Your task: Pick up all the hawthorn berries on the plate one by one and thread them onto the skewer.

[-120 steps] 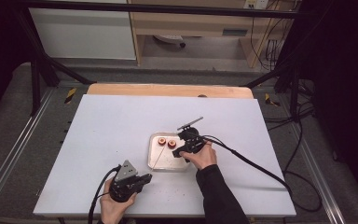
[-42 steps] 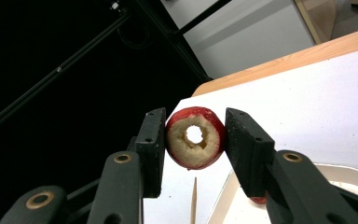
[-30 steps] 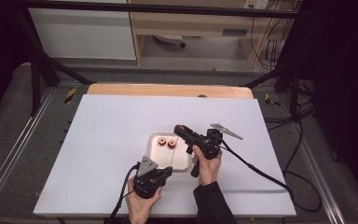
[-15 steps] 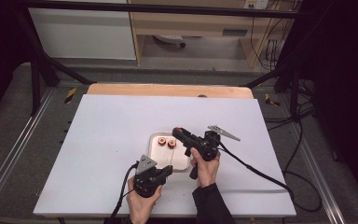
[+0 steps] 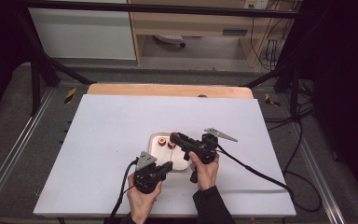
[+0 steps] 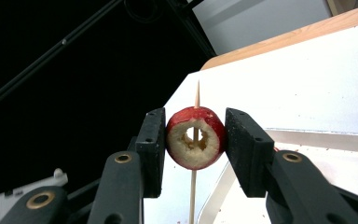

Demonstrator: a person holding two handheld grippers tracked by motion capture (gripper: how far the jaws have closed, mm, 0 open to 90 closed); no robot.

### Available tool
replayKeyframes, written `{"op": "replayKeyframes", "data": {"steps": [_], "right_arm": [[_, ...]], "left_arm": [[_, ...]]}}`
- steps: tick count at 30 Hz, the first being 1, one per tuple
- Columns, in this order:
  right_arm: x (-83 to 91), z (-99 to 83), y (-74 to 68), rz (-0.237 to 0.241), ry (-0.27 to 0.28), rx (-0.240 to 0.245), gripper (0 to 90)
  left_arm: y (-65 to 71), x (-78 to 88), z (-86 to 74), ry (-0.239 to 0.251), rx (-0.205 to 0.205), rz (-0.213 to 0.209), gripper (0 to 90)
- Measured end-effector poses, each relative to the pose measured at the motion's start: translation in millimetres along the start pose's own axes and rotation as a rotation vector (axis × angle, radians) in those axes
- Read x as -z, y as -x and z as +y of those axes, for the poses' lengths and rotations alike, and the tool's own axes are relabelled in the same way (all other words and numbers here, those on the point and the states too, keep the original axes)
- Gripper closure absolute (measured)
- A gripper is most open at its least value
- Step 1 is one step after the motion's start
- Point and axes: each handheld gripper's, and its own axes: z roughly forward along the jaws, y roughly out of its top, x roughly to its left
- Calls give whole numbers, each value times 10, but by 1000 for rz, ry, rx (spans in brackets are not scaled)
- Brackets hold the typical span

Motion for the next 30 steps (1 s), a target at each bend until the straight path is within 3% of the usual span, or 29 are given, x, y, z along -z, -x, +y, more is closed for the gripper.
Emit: {"op": "replayKeyframes", "data": {"steps": [14,30], "right_arm": [[26,-81,-31,11,-46,26,603],[16,-187,-41,3,-100,41,603]], "left_arm": [[0,-22,169,21,-36,7,885],[-34,-38,199,21,-59,17,886]]}}
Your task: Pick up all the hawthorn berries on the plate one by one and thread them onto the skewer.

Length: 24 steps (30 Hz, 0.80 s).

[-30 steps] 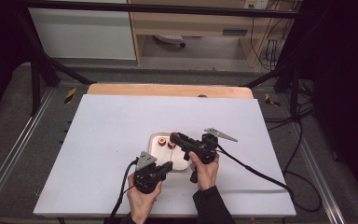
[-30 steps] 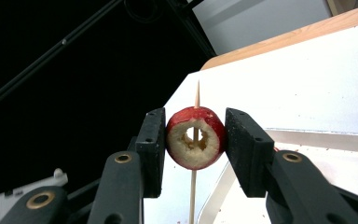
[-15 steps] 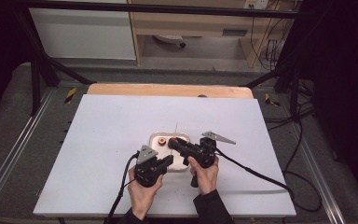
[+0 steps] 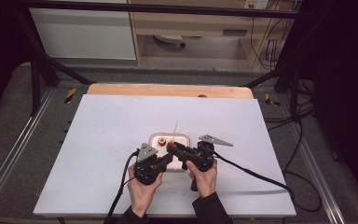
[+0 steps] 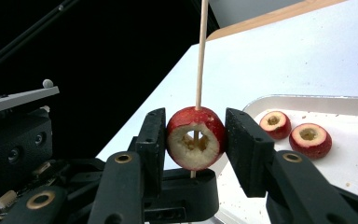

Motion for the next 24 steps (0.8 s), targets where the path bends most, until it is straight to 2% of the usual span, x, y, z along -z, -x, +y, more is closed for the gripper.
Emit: {"op": "replayKeyframes", "data": {"steps": [6,10,14,19,24], "right_arm": [[-10,-7,14,-1,-23,15,578],[14,23,25,-13,-33,52,474],[50,77,43,-28,-66,90,364],[75,135,90,-56,-122,145,227],[77,187,149,-97,-177,189,130]], "left_arm": [[-27,-3,-28,-9,-5,-10,886],[-55,11,-58,-14,-14,-9,886],[-109,45,-93,-20,-19,-3,886],[-188,119,-143,-25,-32,3,886],[-266,215,-187,-24,-50,8,886]]}}
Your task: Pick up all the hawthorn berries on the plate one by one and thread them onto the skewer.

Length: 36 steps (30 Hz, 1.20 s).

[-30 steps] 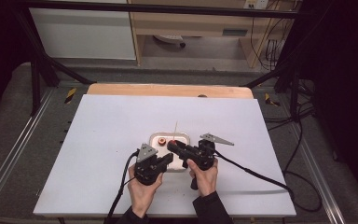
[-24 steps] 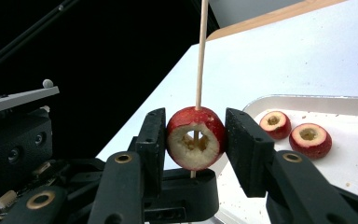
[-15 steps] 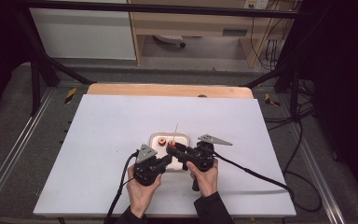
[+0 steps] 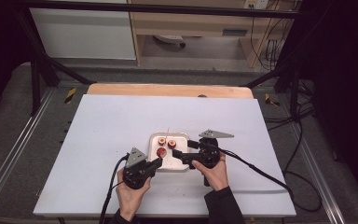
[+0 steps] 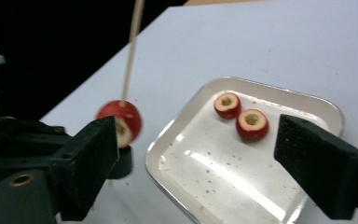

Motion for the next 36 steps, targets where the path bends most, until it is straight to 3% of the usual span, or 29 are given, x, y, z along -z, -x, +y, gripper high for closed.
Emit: {"op": "replayKeyframes", "data": {"steps": [10,15,18,31,36], "right_arm": [[-12,51,106,-44,-106,74,83],[-17,121,169,-75,-150,85,81],[-43,173,196,-100,-183,106,69],[-310,364,219,-149,-367,196,66],[-414,412,238,-166,-408,219,62]], "left_arm": [[-117,171,-127,-17,-21,2,885],[-165,225,-168,-13,-42,-1,885],[-175,271,-199,-23,-31,12,885],[-242,320,-268,-40,-27,11,884],[-266,322,-293,-46,-24,10,884]]}}
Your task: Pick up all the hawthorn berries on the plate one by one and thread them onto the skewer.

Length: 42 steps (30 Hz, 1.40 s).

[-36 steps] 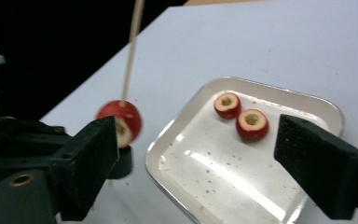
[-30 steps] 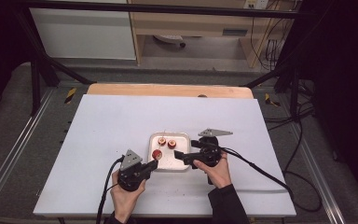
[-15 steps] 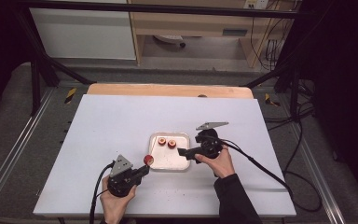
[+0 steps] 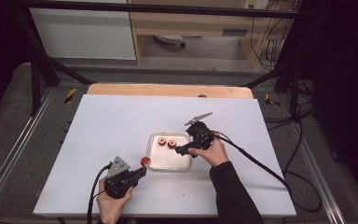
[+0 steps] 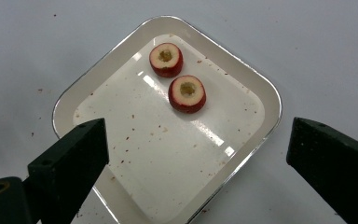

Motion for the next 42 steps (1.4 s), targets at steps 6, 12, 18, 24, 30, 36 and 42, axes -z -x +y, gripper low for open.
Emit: {"op": "replayKeyframes", "data": {"steps": [6,12,18,24,30,36,42], "right_arm": [[-70,97,8,-8,-20,13,65],[-153,201,-2,-12,-54,28,71],[-242,282,-6,-8,-83,28,74],[-340,337,-17,-1,-124,37,108],[-435,358,-21,19,-176,48,200],[-494,414,-23,31,-199,49,275],[-559,416,20,28,-225,42,330]], "left_arm": [[-7,0,-14,-3,1,-1,884],[-18,11,-20,-3,3,1,884],[-22,9,-24,-7,0,-1,884],[-25,6,-20,-13,-5,-3,884],[-25,-6,-21,-18,-6,-6,884],[-22,-11,-21,-21,-8,-10,884],[-32,-12,-19,-19,-2,-9,885]]}}
